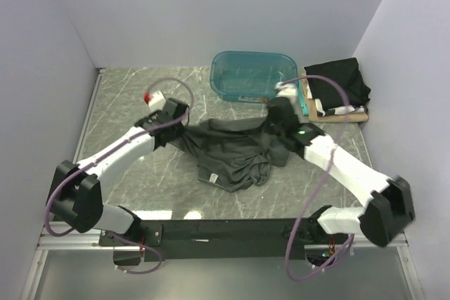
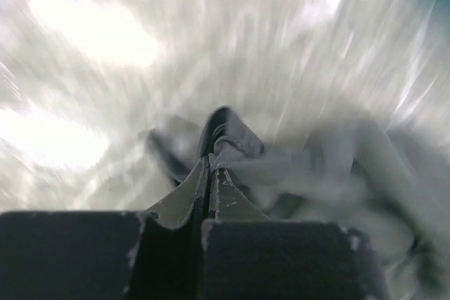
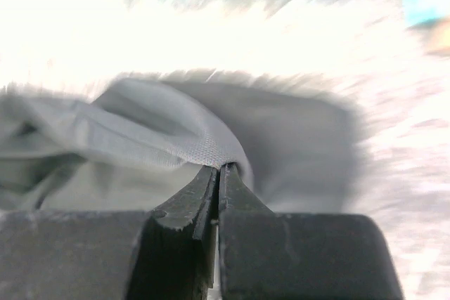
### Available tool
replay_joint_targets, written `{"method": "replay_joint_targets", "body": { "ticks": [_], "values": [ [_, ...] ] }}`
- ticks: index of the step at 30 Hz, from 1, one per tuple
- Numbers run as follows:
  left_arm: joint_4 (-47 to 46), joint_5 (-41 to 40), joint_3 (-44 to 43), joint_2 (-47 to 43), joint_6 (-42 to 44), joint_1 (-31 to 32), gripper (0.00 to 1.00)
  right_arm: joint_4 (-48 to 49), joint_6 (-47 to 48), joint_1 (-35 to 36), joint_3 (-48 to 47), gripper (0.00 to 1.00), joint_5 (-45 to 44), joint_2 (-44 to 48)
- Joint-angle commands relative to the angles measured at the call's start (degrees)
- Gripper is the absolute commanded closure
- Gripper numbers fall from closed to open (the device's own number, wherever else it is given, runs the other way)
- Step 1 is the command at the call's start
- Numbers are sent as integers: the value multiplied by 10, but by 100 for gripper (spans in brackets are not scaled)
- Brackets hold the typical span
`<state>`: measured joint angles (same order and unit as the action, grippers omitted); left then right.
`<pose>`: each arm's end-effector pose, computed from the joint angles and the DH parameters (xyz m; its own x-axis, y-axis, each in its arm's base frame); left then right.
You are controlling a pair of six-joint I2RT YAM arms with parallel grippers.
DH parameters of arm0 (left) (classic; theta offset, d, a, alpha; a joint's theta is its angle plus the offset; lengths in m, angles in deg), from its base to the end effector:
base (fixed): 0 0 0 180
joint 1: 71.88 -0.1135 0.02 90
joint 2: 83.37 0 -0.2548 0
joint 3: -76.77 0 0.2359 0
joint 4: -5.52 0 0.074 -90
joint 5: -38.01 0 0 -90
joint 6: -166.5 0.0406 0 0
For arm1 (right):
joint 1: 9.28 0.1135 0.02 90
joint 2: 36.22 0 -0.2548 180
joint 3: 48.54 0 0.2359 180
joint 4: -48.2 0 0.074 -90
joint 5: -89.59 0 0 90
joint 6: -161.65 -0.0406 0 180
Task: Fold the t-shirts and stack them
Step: Flatten the tshirt out
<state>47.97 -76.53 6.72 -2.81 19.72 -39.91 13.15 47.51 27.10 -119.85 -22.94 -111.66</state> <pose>0.2439 -0.1323 0.2333 -0.5964 -0.5249 -0.6074 -0.4189 0.8489 -0.3223 0.2328 0.1522 0.2727 -0.5904 0.0342 -0.8064 -0.0737 0.9926 0.0961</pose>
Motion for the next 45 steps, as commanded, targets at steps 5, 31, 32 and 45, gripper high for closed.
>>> {"method": "replay_joint_targets", "body": {
  "ticks": [5, 31, 32, 45],
  "values": [
    [97, -156, -176, -73, 13, -27, 99, -20, 101, -64, -69, 100, -66, 168],
    [-49, 51, -414, -399, 220, -30, 99, -137, 183, -66, -405, 100, 162, 411],
    [-61, 55, -412, -405, 221, -36, 99, -138, 183, -65, -405, 100, 160, 413],
    [-13, -177, -294, -203, 177, -55, 95, -88, 118, -68, -218, 100, -39, 290]
  ]
}}
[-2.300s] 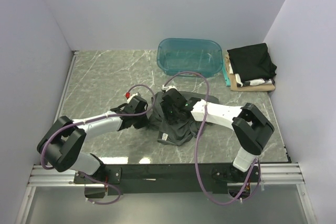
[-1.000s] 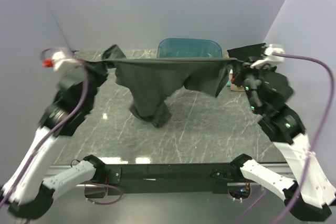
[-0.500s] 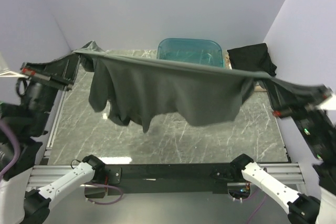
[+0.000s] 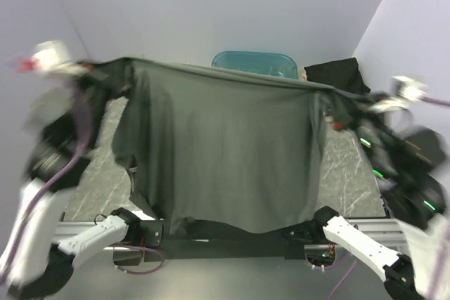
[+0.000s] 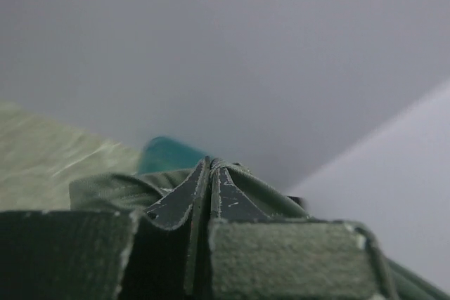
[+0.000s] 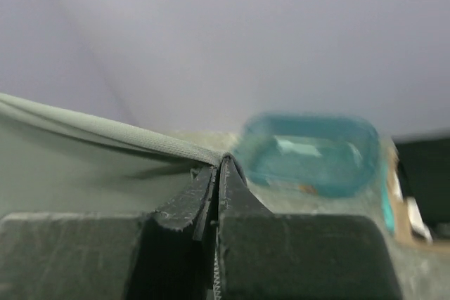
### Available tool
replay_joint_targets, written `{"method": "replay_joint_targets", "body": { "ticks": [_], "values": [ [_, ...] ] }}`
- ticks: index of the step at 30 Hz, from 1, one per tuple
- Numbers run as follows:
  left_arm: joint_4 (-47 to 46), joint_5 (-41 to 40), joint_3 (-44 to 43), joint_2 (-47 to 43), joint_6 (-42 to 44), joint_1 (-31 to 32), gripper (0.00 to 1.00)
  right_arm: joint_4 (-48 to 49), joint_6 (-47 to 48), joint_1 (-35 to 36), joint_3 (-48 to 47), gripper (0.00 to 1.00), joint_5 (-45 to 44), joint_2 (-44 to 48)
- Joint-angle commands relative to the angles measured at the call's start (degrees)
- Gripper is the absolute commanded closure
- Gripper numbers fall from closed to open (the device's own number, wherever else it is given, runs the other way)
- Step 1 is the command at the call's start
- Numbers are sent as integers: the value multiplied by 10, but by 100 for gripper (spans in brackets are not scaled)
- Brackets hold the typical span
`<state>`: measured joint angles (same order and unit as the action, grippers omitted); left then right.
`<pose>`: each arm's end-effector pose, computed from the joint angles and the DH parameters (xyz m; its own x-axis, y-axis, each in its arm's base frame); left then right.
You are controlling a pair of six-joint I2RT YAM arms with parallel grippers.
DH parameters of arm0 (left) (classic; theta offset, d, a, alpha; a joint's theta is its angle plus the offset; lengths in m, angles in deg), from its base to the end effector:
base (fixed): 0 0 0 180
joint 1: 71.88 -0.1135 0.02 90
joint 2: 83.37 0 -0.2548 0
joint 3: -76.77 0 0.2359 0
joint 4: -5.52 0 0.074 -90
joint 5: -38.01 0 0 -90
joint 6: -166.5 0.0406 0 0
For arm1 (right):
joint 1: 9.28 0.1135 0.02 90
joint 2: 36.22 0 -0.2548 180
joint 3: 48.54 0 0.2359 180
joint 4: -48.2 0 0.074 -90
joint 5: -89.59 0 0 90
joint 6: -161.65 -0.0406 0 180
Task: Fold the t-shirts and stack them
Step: Flatten the tshirt out
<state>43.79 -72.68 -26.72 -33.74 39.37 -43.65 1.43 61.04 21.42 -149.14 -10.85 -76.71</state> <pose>0.0966 -0.0356 0.5282 0.1027 -0.6960 -0.7106 0.2567 0.7087 -0.6571 0.0507 0.0216 0.5098 0.1305 0.2881 -0.9487 -0.3810 0.8979 0.2202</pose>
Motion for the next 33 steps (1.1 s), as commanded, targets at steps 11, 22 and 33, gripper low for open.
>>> {"method": "replay_joint_targets", "body": {
  "ticks": [11, 22, 33],
  "values": [
    [44, -111, 119, 396, -53, -75, 1, 95, -109, -105, 203, 32, -96, -351],
    [42, -79, 309, 302, -130, -75, 1, 172, -120, -95, 317, 18, 78, -292],
    [22, -51, 452, 260, -205, -123, 1, 183, -146, -34, 330, 17, 76, -412]
  ]
}}
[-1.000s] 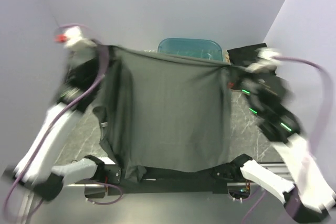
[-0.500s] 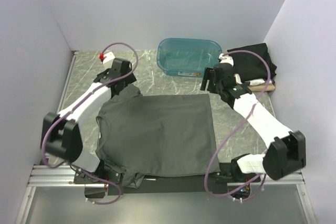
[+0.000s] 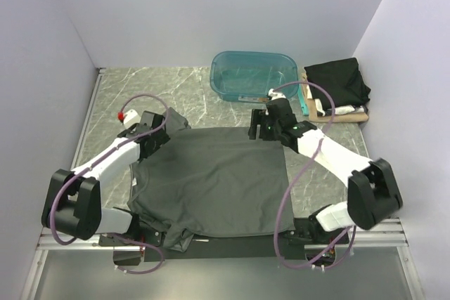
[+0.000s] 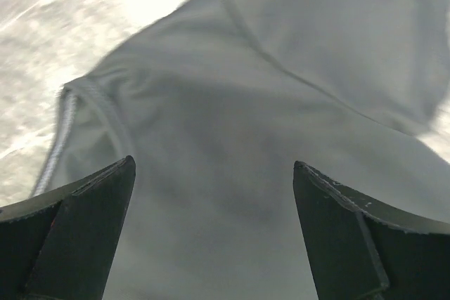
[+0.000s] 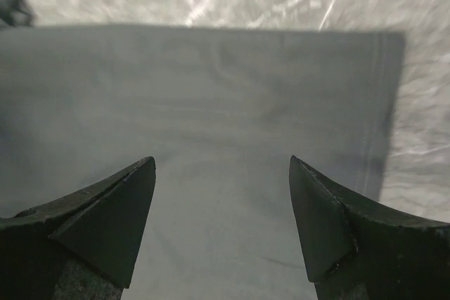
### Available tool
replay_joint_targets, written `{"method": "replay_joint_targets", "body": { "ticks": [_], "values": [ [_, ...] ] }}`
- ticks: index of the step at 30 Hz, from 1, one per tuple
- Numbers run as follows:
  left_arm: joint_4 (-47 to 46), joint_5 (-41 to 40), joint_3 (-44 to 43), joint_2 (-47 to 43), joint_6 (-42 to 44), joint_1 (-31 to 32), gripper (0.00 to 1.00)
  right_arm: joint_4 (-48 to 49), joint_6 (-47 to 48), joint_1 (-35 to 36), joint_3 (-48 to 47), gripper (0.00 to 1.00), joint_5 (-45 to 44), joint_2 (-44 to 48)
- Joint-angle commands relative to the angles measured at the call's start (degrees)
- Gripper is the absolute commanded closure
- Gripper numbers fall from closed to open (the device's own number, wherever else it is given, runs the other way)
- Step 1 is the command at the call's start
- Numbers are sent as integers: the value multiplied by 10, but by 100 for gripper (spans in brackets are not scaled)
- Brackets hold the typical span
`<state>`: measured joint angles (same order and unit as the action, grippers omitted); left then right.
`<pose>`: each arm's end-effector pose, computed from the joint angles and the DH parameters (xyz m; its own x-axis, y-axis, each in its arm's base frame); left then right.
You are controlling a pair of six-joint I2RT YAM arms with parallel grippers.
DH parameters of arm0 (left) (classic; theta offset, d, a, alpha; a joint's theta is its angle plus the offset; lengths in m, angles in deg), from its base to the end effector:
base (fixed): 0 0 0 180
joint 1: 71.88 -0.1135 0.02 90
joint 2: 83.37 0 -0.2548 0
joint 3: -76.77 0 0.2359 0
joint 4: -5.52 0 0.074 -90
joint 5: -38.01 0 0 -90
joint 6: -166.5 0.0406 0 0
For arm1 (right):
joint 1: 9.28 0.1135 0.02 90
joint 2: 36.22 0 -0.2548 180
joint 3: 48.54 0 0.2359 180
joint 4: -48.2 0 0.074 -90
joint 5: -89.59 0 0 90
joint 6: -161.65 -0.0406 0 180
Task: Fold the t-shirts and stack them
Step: Flatten the tshirt out
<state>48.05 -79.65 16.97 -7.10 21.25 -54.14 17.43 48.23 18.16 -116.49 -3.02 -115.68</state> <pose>0.2366 -0.0559 0.1999 -0.5000 -0.6041 -0.6205 -0.6468 0.7370 -0.1964 0.2576 0.1317 0.2399 -0.7190 0.0741 -0.6911 -0.1577 0.9510 0.2660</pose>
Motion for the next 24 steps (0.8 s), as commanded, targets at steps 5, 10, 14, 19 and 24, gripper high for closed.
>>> {"method": "replay_joint_targets", "body": {
  "ticks": [5, 10, 14, 19, 24],
  "values": [
    [-47, 30, 19, 22, -19, -29, 0, 35, -17, -3, 5, 17, 1, -86],
    [-59, 28, 9, 48, -14, -46, 0, 39, -17, -20, -3, 17, -7, -140],
    [-69, 47, 0, 77, 1, -55, 1, 35, -20, -45, 0, 17, -5, -163],
    [-78, 63, -16, 107, 15, -58, 1, 21, -13, -58, -15, 17, -3, -179],
    [-86, 77, -42, 138, 30, -58, 0, 7, -11, -72, -35, 17, -5, -197]
  ]
}}
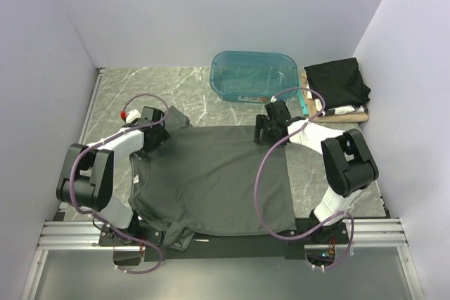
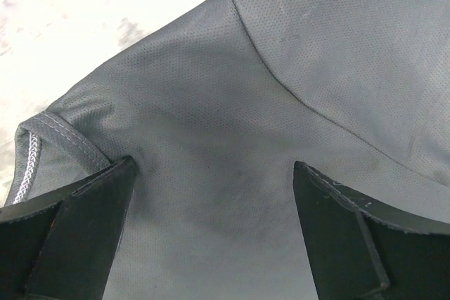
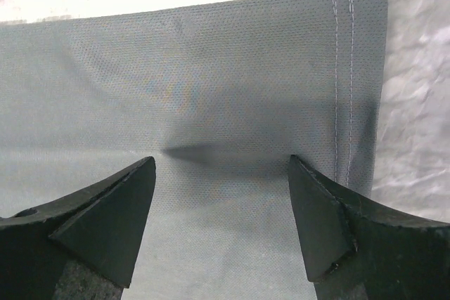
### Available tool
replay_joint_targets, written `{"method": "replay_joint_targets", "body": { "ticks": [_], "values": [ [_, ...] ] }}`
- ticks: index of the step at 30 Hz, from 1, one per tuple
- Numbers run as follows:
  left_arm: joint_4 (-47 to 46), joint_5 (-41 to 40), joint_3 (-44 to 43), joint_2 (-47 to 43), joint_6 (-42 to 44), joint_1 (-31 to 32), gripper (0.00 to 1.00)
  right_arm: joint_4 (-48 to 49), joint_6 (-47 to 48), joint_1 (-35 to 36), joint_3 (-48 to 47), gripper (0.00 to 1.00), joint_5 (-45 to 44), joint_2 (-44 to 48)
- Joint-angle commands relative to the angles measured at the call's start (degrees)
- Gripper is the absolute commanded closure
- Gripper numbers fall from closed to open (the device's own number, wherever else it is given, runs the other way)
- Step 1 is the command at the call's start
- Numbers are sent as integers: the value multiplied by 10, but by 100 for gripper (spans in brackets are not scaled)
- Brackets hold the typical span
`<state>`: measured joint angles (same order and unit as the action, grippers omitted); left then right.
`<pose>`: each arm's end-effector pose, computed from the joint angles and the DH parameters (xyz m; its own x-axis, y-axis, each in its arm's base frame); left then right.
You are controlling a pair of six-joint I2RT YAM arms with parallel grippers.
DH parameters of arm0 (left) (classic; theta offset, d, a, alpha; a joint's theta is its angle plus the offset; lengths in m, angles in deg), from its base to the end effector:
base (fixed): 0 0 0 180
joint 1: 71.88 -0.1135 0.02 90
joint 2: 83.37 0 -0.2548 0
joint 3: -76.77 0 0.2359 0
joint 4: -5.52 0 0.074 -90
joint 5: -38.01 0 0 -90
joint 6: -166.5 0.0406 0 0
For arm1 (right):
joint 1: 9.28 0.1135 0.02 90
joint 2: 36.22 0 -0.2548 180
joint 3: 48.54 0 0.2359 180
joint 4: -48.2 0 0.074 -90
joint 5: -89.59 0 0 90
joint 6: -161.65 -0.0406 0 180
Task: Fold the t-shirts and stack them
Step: Flatten the tshirt out
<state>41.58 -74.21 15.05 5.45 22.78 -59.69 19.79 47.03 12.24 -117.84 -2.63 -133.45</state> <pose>0.2722 -0.0431 0.1612 -0.5391 -0.6470 -0.5392 -0.6862 0.7087 -0.1643 0.3020 0.1174 0.1604 -0.8483 0.1130 -0.5173 0.0075 0.9794 0.2016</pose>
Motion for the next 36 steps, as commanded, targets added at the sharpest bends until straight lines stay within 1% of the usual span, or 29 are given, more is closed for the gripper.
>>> {"method": "replay_joint_targets", "body": {
  "ticks": [1, 8, 15, 18, 19, 23, 28, 33, 36],
  "values": [
    [-24, 29, -26, 15, 19, -2, 1, -21, 1, -18, -25, 17, -8, -26],
    [-18, 35, -67, 48, 38, -2, 0, -21, 11, -51, -40, 18, 43, -41],
    [-39, 60, -101, 76, 67, -2, 1, -38, 23, -80, -80, 18, 85, -66],
    [-40, 66, -122, 94, 77, -2, 1, -68, 23, -88, -103, 18, 35, -73],
    [-41, 66, -127, 103, 81, -2, 1, -75, 26, -91, -115, 21, 23, -79],
    [-39, 75, -162, 129, 92, -2, 1, -65, 28, -117, -115, 23, 59, -84],
    [-37, 85, -199, 163, 106, -2, 1, -85, 31, -138, -138, 22, 29, -95],
    [-38, 96, -239, 187, 116, -2, 1, -73, 33, -152, -143, 21, 48, -99],
    [-44, 116, -263, 201, 128, -2, 1, -69, 34, -156, -152, 21, 49, -103]
  ]
}}
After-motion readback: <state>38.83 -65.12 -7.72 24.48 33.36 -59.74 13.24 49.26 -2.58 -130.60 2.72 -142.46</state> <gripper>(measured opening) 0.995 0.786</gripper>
